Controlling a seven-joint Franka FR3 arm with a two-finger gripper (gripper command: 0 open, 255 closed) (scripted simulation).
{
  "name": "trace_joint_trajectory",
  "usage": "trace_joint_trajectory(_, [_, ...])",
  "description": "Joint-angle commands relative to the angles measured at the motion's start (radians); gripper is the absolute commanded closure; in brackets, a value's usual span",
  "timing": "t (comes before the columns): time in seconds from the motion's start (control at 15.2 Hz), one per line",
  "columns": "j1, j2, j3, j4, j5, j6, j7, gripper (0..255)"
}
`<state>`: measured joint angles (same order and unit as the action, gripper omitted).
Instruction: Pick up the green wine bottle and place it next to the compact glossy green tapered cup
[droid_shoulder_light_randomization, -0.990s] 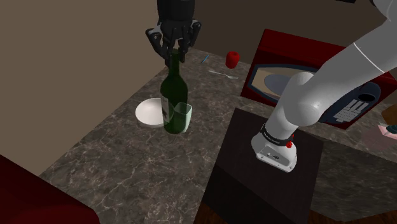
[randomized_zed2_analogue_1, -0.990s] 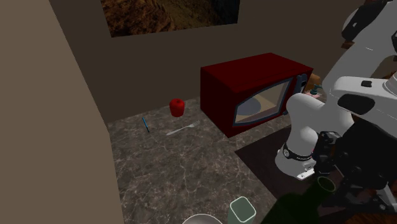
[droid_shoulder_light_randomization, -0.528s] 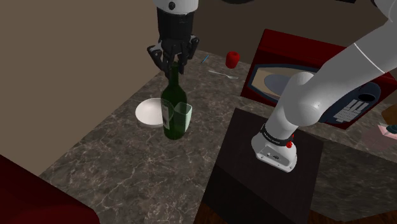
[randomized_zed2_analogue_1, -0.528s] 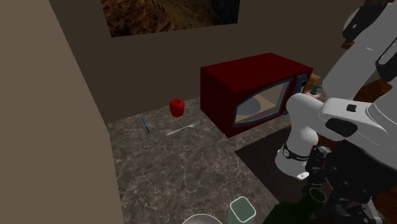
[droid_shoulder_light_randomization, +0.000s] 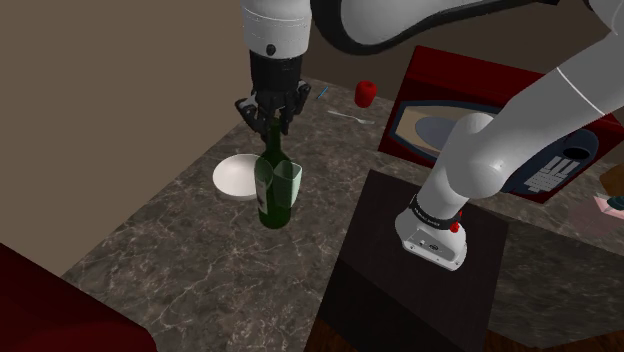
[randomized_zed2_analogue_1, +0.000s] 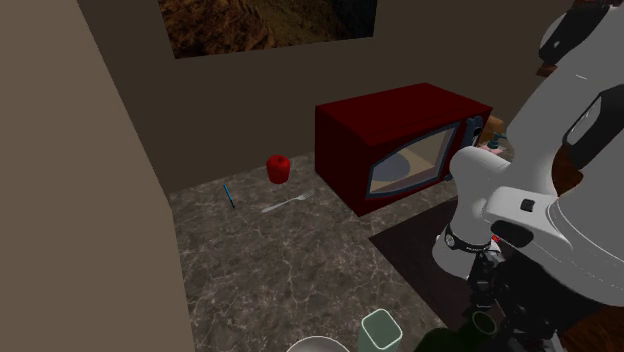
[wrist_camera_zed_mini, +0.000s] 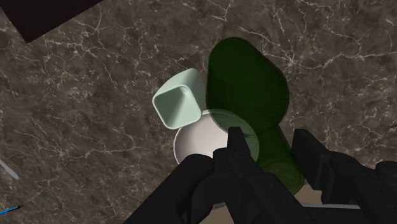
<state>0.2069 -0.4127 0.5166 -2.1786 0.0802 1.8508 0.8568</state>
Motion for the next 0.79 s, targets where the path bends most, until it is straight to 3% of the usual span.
trace_joint_trajectory(0.0, [0.001, 0.002, 0.004, -0.024, 0.001, 0.027, 0.003, 255])
trace_joint_trajectory(0.73, [0.003, 0.025, 0.026, -0.133, 0.000, 0.157, 0.020, 255])
